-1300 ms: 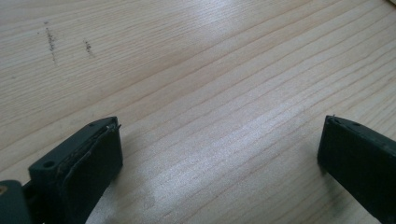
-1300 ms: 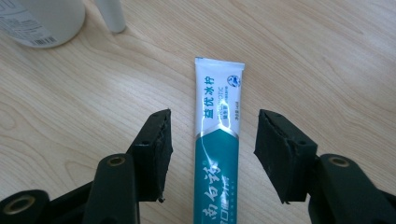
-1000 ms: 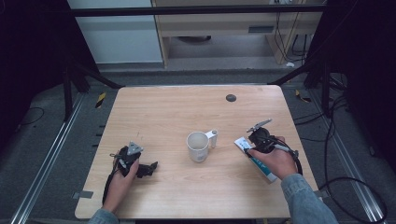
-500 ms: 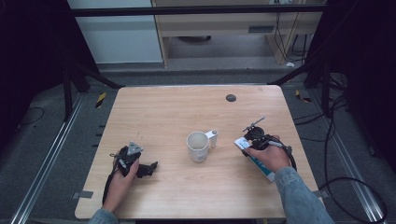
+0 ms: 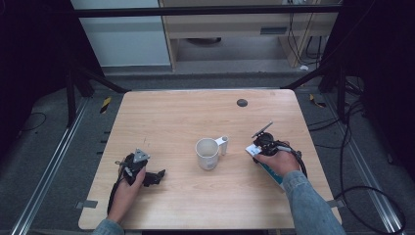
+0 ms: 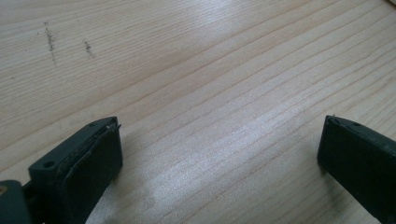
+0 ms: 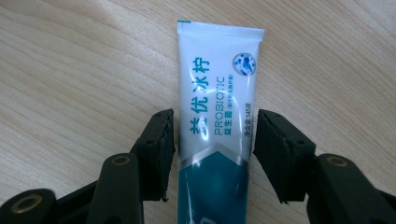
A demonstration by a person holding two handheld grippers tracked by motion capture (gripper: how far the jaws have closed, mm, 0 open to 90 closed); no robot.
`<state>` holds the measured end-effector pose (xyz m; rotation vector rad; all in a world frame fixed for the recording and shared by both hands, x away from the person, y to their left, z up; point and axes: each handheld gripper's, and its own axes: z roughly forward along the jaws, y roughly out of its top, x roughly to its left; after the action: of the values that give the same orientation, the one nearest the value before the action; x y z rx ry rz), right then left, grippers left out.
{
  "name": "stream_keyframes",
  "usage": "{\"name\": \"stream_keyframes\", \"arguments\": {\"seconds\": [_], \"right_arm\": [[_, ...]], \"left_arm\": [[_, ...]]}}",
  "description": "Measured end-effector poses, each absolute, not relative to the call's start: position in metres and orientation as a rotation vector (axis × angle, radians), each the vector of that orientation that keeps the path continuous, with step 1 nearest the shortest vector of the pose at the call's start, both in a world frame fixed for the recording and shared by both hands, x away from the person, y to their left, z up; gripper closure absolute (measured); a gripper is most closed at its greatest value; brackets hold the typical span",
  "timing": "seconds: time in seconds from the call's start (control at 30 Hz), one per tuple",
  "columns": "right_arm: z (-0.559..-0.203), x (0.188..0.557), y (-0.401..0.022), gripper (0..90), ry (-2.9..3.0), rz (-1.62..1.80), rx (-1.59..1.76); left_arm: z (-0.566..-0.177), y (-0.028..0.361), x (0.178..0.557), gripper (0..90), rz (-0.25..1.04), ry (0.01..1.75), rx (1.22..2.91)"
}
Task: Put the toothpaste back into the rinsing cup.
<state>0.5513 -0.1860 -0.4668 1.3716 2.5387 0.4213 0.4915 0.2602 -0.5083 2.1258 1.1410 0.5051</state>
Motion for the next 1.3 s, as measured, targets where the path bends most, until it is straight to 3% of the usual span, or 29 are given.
{"name": "stream_keyframes", "arguments": {"seconds": [0.93,1.3], "right_arm": [[-0.4697,0.5542,-0.1871,54.8,2.557,0.411,1.411],[-0.4686,0.5539,-0.1867,62.2,2.559,0.406,1.412]], "left_arm": [[-0.5084,0.26,0.4916,0.0,0.504,1.14,2.124],[-0.5085,0.2598,0.4916,0.0,0.503,1.142,2.121]]}}
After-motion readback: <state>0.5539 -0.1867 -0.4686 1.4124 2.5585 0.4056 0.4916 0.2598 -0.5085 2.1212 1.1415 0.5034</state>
